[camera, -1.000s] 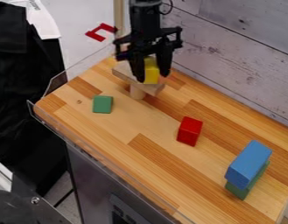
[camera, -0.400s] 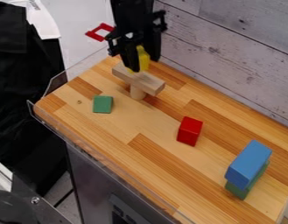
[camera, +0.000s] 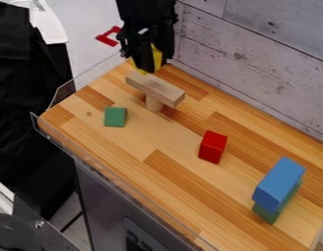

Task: Move the yellow block from the top of the red block to the top of the triangular block

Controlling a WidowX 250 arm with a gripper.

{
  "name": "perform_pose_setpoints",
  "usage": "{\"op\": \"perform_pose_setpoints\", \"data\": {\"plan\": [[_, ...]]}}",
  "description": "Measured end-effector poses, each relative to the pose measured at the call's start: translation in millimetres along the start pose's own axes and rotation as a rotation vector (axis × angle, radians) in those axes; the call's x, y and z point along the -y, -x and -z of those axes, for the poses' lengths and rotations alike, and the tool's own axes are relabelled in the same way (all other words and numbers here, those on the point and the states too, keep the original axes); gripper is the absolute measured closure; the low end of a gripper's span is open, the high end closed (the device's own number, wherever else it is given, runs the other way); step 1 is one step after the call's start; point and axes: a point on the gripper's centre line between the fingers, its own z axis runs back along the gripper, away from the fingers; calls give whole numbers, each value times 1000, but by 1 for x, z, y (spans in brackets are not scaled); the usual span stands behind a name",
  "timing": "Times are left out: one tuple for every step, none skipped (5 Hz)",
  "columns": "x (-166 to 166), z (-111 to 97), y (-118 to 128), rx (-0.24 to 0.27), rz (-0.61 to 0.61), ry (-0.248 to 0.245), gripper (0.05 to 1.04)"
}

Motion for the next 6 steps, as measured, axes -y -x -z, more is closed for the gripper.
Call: {"op": "perform_pose_setpoints", "data": {"plan": [[-4,7,2,-15,-56,9,518],[-5,11,4,-24,-85,18,518],[-6,15,7,-41,-110,33,518],[-3,17,9,-57,-145,56,517],[0,18,10,-66,-164,77,517],[1,24,10,-75,-179,76,518]]}}
